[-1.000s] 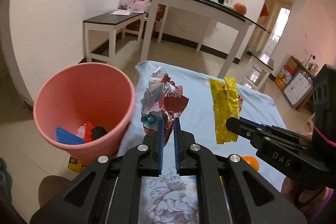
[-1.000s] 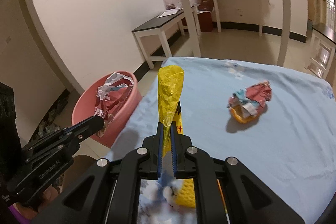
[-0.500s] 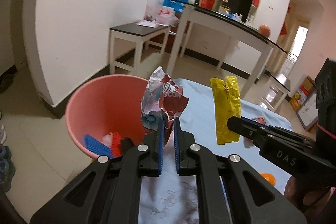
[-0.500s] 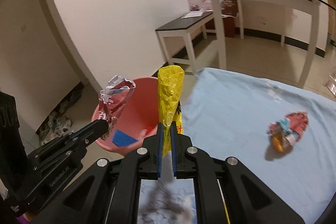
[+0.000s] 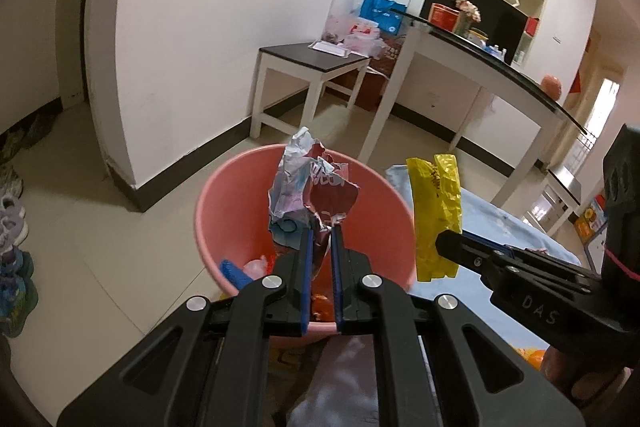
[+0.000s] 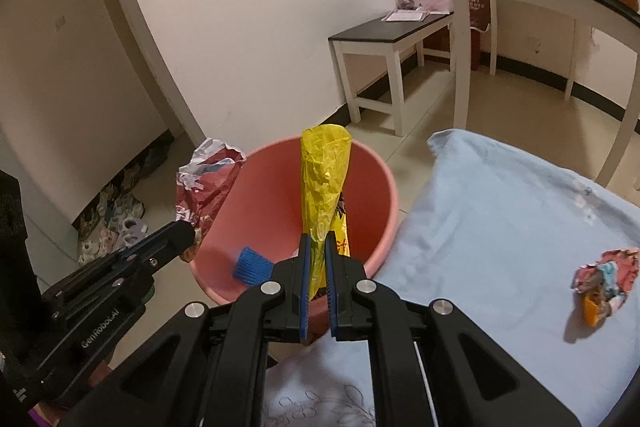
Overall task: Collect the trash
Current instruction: 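Carry the wrapper and yellow bag over the pink bucket with both grippers, then open both grippers over the pink bucket to drop the wrapper and bag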
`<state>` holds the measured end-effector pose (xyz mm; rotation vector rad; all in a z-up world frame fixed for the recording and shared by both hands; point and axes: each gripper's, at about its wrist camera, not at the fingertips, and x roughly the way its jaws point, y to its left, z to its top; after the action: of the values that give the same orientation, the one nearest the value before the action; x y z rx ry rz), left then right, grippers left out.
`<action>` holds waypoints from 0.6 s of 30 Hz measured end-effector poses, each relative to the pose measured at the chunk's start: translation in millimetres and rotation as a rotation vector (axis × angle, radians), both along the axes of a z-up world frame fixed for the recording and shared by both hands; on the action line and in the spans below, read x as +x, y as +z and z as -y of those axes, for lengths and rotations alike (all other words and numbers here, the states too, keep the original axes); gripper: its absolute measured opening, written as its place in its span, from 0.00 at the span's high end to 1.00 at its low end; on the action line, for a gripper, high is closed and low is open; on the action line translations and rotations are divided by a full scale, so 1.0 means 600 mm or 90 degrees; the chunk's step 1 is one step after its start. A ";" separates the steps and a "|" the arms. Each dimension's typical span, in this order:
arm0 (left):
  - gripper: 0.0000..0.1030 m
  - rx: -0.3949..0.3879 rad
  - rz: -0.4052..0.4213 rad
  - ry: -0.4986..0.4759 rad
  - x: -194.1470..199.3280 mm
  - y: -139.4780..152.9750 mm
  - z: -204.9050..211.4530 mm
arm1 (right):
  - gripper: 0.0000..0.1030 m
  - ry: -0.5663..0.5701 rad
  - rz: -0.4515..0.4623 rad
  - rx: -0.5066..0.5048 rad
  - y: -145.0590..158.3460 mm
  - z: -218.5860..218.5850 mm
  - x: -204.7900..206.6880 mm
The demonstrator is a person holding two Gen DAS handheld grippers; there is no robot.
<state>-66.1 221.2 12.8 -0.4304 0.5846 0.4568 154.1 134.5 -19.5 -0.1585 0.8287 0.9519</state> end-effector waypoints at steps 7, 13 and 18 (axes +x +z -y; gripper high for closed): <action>0.92 -0.034 -0.010 0.007 -0.006 -0.020 -0.029 | 0.94 0.006 -0.014 -0.014 -0.025 -0.038 0.006; 0.92 -0.050 -0.015 0.002 -0.004 -0.031 -0.041 | 0.93 0.003 -0.019 -0.019 -0.038 -0.061 0.004; 0.91 -0.069 -0.031 0.003 0.009 -0.042 -0.054 | 0.86 -0.001 -0.032 -0.020 -0.046 -0.066 0.007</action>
<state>-60.4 253.4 -12.6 -0.5253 0.6572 0.4417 158.0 173.8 -47.2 -0.1607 0.8901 0.9448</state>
